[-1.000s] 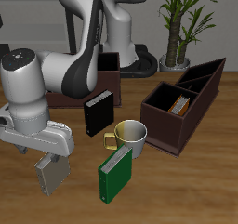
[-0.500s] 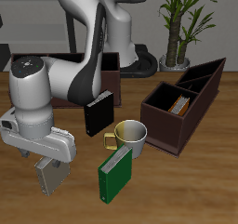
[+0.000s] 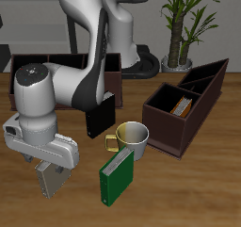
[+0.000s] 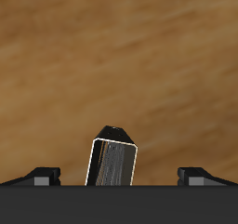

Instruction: Place the orange book into the left desk caddy's right compartment and place the striped book into the back desk caddy's front compartment and place the yellow book into the back desk caddy's back compartment

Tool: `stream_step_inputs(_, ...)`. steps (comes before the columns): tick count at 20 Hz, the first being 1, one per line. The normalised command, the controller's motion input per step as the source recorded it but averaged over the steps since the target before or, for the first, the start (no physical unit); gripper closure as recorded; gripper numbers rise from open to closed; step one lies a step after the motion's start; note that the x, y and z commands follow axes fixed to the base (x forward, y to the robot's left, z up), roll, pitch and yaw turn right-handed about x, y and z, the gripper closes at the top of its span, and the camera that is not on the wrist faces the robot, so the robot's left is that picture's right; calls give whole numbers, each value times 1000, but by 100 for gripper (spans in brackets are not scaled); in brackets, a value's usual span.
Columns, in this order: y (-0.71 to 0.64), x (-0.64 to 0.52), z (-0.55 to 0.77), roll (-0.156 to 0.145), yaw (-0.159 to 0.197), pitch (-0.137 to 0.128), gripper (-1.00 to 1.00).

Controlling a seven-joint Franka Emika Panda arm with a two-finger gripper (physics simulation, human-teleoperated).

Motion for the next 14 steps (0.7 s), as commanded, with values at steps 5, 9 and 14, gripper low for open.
stream_step_inputs(5, -68, -64, -143, -29, -23, -9, -100)
stream_step_inputs(9, -73, 37, -117, -29, -27, 8, -100)
stream_step_inputs(14, 0, 41, -145, -19, -16, 13, -100)
